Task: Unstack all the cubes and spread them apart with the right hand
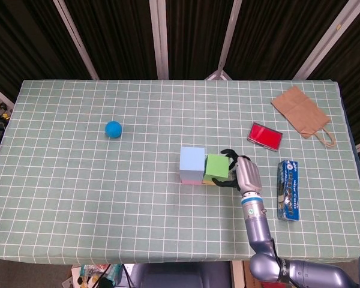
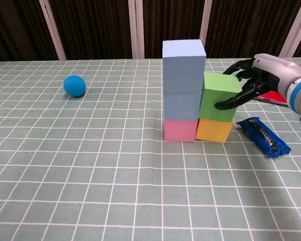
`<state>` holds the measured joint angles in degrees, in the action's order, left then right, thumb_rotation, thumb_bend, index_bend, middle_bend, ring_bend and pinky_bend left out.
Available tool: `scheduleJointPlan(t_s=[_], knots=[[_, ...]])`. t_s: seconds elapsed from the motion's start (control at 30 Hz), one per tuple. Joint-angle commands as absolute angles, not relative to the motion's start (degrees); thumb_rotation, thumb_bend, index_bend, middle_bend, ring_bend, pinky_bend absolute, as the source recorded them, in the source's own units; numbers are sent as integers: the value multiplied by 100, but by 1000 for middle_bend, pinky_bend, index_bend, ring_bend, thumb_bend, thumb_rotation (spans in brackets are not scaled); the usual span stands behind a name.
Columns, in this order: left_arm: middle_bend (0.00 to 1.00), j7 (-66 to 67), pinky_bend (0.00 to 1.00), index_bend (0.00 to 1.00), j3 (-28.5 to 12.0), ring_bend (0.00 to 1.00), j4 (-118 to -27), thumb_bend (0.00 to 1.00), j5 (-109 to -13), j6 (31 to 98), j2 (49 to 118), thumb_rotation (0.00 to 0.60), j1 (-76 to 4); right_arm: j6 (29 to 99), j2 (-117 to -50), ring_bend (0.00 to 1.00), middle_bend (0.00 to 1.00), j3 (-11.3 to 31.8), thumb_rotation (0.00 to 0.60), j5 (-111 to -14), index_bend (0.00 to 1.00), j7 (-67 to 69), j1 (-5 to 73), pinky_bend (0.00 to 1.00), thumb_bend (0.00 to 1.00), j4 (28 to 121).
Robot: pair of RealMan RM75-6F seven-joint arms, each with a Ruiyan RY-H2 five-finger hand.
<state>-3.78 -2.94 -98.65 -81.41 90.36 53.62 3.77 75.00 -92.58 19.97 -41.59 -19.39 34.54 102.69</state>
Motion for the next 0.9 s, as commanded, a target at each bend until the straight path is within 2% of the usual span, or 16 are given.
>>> scheduleJointPlan(t_s=[0.03, 0.17, 0.3, 0.53, 0.6, 0.73, 0.8, 0.9], knots=[[0, -391, 0, 38, -298, 0, -9868, 255, -8128, 9048, 5359, 600, 386, 7558, -9244, 538, 411, 1961, 600, -4226, 312, -1942, 3414, 250, 156, 10179], [0, -366, 0, 42, -295, 0, -9872, 255, -8133, 9058, 5370, 600, 389, 7572, -9134, 586, 444, 2045, 600, -4366, 329, -1754, 3334, 289, 165, 10147], [0, -324, 0, 47, -279, 0, -9880, 255, -8163, 9063, 5384, 600, 389, 7731, -9022, 620, 460, 2348, 600, -4446, 333, -1532, 3279, 290, 166, 10051], [0, -283, 0, 48, -312, 0, -9886, 255, -8071, 9019, 5395, 600, 367, 7782, -8884, 621, 461, 2805, 600, -4208, 344, -1534, 3343, 290, 167, 9643], [0, -245, 0, 48, -322, 0, -9897, 255, -8053, 9007, 5409, 600, 355, 7554, -8900, 621, 461, 2930, 600, -4034, 344, -1577, 3484, 290, 167, 9262], [0, -135, 0, 48, -329, 0, -9906, 255, -8046, 9016, 5450, 600, 343, 7144, -9060, 620, 461, 2900, 600, -4054, 344, -1555, 3727, 290, 167, 8479], [0, -82, 0, 48, -322, 0, -9913, 255, -8055, 9012, 5465, 600, 336, 6830, -9240, 618, 461, 2889, 600, -4109, 344, -1448, 3922, 290, 166, 7779], [0, -94, 0, 48, -336, 0, -9911, 255, -8056, 9047, 5469, 600, 345, 6564, -9522, 564, 457, 2826, 600, -4244, 344, -1270, 4108, 248, 167, 6895]])
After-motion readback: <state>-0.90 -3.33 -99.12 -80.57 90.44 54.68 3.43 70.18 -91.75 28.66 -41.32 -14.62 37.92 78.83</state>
